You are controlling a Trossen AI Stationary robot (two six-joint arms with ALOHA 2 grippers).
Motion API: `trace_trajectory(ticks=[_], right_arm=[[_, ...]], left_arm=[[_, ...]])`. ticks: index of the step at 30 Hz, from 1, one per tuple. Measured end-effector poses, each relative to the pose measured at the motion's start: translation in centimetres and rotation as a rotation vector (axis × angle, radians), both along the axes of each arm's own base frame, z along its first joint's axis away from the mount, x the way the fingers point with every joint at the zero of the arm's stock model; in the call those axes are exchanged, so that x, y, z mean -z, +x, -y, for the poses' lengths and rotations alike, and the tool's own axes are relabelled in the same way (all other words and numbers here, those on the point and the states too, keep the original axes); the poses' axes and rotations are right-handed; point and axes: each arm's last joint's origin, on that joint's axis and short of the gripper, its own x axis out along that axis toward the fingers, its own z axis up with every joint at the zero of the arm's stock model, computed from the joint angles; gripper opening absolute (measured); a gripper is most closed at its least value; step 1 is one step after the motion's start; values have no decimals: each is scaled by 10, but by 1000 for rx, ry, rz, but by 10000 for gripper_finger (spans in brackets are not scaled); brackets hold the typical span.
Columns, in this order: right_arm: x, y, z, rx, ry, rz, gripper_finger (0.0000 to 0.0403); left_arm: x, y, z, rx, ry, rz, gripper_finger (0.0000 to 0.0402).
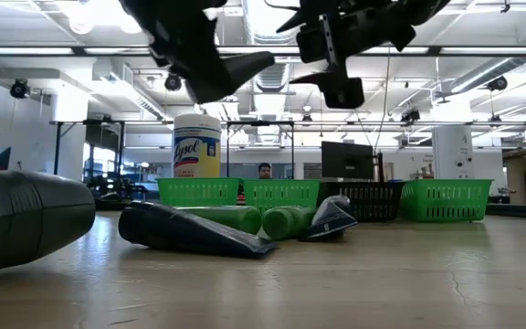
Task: Pick & Place Travel size toiletries
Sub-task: Put the top deodorant into the right green bin
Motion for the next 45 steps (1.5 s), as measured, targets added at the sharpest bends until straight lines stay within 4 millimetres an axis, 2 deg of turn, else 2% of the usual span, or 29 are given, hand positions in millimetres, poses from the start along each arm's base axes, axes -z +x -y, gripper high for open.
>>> trace_trajectory(ticks=[5,12,18,25,34,37,41,45], right_arm=[[-3,8,1,-3,-3,-2,304],[-2,20,2,-5,-6,-6,276],[-2,30,2,-12,-10,-3,242],[-1,33,2,-9,-11,-7,200],[1,32,2,-9,-6,-17,117],[1,32,3,-9,-9,-16,114],[0,30,3,-24,-38,-13,114],[4,19,7,-16,-98,-102,116]], left_arm=[[-6,8,-6,43,58,29,215],[-6,13,-10,46,62,42,215],[-6,14,-14,36,61,51,215],[-6,14,-13,41,60,50,216],[-5,13,-14,37,67,43,216],[-5,13,-14,32,62,44,217],[-4,13,-13,7,-6,60,240],[3,5,-12,-43,-82,-7,279]])
